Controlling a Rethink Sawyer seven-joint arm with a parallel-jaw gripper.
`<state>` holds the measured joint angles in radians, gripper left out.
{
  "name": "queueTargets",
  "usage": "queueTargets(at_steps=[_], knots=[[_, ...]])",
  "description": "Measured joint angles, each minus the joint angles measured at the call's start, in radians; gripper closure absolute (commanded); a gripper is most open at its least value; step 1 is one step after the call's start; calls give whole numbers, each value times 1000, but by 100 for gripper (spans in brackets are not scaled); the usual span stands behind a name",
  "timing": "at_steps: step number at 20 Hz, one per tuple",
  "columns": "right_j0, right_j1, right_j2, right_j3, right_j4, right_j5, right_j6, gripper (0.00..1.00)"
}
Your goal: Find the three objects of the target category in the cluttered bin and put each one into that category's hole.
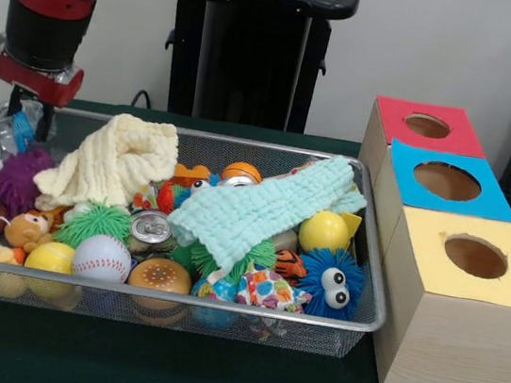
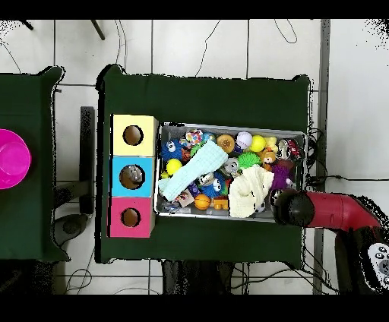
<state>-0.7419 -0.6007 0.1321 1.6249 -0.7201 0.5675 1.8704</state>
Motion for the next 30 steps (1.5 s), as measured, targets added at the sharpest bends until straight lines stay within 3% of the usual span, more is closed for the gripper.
queueTargets(at_steps=[14,30], knots=[[25,-68,82,0,97,68,0,100],[111,-156,156,0,263,202,0,100]])
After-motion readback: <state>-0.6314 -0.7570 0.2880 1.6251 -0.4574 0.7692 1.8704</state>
